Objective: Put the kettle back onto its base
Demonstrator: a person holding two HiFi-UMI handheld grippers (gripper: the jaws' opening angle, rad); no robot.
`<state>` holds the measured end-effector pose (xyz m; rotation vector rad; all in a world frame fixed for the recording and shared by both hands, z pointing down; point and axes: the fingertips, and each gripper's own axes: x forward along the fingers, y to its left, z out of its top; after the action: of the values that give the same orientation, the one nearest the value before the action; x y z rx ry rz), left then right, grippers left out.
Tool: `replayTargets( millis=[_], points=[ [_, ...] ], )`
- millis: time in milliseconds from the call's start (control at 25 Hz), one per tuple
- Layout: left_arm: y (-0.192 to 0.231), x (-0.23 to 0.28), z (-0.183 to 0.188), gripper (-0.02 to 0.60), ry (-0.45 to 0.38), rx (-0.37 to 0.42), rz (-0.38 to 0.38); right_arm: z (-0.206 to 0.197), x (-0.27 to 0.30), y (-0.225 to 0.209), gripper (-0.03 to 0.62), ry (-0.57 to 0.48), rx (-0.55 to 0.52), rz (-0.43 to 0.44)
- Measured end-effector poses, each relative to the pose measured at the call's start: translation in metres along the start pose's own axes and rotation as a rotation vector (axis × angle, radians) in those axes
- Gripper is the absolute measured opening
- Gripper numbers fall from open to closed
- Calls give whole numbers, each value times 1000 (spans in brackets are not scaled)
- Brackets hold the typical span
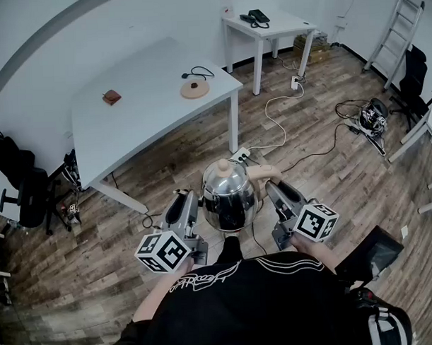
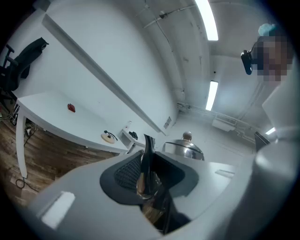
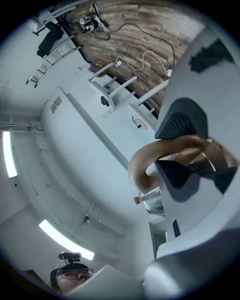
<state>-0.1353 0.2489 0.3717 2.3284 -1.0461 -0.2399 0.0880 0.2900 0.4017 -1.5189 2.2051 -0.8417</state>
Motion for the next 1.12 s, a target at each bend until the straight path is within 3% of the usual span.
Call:
replayTargets(
  millis=[560, 800, 1120],
  points=[
    [115, 216, 79, 97, 2, -17, -4, 92, 219, -102, 144, -6, -21, -7],
    [142, 258, 123, 97, -8, 15, 3, 118, 283, -108, 144, -16, -21, 33],
    [153, 305, 140, 97, -16, 32, 27, 140, 323, -135, 144, -6, 12, 62]
  ],
)
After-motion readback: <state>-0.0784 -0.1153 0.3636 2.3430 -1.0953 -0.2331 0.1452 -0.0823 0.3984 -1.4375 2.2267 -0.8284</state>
